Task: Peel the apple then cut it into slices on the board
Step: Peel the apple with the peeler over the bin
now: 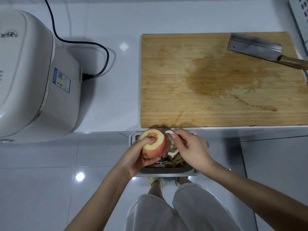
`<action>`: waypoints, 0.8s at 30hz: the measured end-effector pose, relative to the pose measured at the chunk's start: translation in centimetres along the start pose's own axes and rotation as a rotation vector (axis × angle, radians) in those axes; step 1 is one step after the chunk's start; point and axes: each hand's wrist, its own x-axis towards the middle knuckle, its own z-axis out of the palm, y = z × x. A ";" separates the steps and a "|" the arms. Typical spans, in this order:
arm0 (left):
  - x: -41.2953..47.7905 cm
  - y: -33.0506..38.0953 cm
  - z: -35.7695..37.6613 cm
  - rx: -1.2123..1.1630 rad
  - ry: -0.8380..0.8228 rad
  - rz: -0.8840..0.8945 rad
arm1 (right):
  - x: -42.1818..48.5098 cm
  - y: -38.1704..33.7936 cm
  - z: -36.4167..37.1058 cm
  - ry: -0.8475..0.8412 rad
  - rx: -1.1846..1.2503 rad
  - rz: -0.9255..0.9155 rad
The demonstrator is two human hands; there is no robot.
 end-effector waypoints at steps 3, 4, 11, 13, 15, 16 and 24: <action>0.1 -0.4 0.6 -0.003 -0.022 0.055 | 0.3 -1.1 0.6 0.266 -0.297 -0.435; 0.0 -0.5 0.9 0.012 -0.005 0.069 | 0.5 -1.4 0.8 0.307 -0.345 -0.468; -0.7 -1.0 0.8 0.125 0.031 0.088 | 0.7 -1.2 0.9 0.328 -0.310 -0.545; -0.7 -1.0 0.4 0.146 0.016 0.039 | 0.7 -0.9 0.8 0.291 -0.266 -0.538; -0.8 -0.8 -0.3 0.141 0.000 -0.011 | 1.0 -0.3 0.6 0.250 -0.222 -0.512; -0.9 -0.6 -0.6 0.141 -0.015 -0.034 | 1.2 0.1 0.6 0.232 -0.208 -0.499; -1.3 0.6 -2.5 0.179 -0.148 -0.169 | 1.8 -0.3 0.8 0.113 -0.133 -0.573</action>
